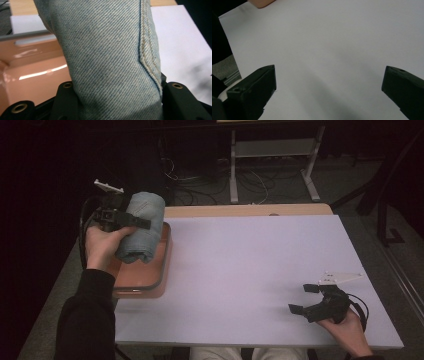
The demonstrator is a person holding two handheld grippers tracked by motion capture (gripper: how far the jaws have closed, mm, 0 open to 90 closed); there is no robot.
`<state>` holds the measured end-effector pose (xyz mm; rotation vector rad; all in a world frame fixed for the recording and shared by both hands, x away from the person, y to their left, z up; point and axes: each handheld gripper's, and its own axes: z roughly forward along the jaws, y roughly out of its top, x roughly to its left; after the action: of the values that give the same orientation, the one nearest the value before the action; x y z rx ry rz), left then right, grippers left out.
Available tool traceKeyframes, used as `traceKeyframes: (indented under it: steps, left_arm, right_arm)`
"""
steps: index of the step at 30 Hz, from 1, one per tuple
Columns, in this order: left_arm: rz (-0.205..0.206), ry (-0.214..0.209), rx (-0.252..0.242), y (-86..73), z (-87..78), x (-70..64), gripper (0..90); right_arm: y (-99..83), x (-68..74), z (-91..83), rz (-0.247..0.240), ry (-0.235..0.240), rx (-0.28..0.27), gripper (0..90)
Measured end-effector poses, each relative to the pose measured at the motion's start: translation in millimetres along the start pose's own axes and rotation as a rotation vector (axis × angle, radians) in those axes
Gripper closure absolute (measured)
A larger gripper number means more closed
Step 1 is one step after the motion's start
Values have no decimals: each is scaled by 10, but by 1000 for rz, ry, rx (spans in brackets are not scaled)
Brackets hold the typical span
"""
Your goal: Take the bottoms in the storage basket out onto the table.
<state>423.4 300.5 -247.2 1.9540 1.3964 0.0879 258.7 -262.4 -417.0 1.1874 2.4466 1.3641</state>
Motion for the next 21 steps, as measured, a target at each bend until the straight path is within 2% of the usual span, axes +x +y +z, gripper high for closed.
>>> traceKeyframes:
  steps: [4, 8, 15, 21]
  left_arm:
    - [11, -23, -9, 38, 36, -75, 504]
    - [37, -33, -5, 72, 75, -157, 504]
    - [55, -55, -6, 115, 129, -270, 504]
    - [94, -84, 0, 141, 184, -387, 503]
  right_arm:
    - [0, 0, -2, -1, -1, -1, 0]
    - [-2, -5, -9, 3, 0, -3, 0]
    - [-2, -1, -5, 1, 0, -2, 0]
    - [-3, -5, -9, 4, 0, -2, 0]
